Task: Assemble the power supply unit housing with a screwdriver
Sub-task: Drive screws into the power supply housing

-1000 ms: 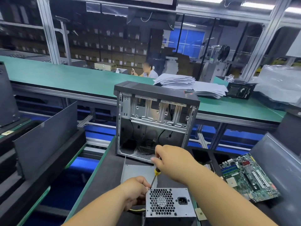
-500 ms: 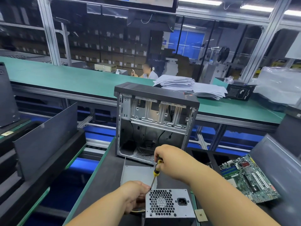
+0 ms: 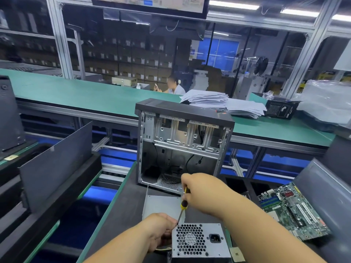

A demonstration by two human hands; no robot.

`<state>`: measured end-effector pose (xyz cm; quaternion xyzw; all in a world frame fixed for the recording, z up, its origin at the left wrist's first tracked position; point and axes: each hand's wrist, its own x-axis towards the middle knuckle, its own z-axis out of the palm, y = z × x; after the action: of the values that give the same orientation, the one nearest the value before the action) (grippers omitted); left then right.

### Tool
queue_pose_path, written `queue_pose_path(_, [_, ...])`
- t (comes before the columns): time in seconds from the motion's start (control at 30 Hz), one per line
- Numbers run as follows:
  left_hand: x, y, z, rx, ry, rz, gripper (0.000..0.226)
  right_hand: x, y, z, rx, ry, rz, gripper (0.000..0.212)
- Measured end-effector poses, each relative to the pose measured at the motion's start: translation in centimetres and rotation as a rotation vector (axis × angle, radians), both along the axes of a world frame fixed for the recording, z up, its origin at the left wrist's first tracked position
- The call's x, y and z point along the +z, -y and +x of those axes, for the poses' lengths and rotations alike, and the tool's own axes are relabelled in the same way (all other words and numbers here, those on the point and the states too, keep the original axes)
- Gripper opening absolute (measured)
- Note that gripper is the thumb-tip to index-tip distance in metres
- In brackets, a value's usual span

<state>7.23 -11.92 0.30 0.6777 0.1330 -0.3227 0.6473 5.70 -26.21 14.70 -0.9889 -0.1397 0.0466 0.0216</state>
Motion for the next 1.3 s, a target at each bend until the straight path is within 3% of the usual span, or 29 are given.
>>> queue_pose_path(0.2, [-0.4, -0.1, 0.1, 0.03, -0.038, -0.056, 0.013, -0.1, -0.6, 1.4, -0.116, -0.01, -0.317, 0.043])
queue_pose_path(0.33, [-0.4, -0.3, 0.1, 0.041, -0.058, -0.079, 0.014, -1.1, -0.4, 1.1, -0.193, 0.117, -0.307, 0.053])
queue_pose_path(0.53, [-0.4, -0.4, 0.0, 0.014, -0.082, -0.122, 0.013, -0.9, 0.5, 0.3, 0.001, -0.036, 0.079, 0.019])
queue_pose_path(0.67, [-0.8, -0.6, 0.1, 0.021, -0.103, -0.156, 0.012, -1.0, -0.1, 0.8, 0.011, 0.099, -0.114, 0.027])
queue_pose_path(0.83, [-0.9, -0.4, 0.0, 0.031, -0.101, -0.184, 0.012, -2.1, -1.2, 1.2, -0.106, 0.216, -0.173, 0.041])
queue_pose_path(1.0, [-1.0, -0.4, 0.1, 0.043, -0.111, -0.201, 0.013, -1.2, -1.4, 1.1, -0.062, 0.061, -0.067, 0.015])
queue_pose_path(1.1, [-1.3, -0.5, 0.2, 0.044, -0.12, -0.21, 0.012, -0.2, -1.0, 1.1, 0.02, -0.051, -0.032, 0.01])
queue_pose_path(1.23, [-1.6, -0.5, 0.3, 0.055, -0.132, -0.215, 0.012, -0.1, -0.7, 1.2, 0.026, 0.03, -0.093, 0.011])
queue_pose_path(1.3, [-1.6, -0.4, 0.3, 0.048, -0.136, -0.221, 0.011, -0.1, -0.8, 1.5, -0.019, 0.034, -0.178, 0.026])
